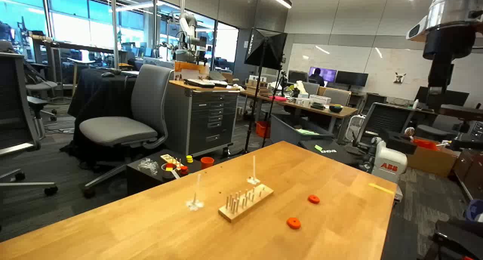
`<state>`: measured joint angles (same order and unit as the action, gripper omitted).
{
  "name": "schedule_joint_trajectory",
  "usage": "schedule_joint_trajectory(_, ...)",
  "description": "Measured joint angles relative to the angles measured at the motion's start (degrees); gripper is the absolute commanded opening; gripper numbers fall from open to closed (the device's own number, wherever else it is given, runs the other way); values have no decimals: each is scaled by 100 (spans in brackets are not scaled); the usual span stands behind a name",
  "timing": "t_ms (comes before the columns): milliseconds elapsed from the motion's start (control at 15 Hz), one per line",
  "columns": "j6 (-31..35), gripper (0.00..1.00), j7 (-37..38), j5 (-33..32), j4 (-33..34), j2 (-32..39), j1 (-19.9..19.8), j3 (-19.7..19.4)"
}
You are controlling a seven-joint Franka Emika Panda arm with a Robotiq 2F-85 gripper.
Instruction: Place the orange ring on the left onto the wooden stand
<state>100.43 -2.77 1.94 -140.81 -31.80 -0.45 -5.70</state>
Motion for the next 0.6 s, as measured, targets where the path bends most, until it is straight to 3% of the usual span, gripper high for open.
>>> schedule_joint_trajectory(600,3,100,0,0,41,-8,0,2)
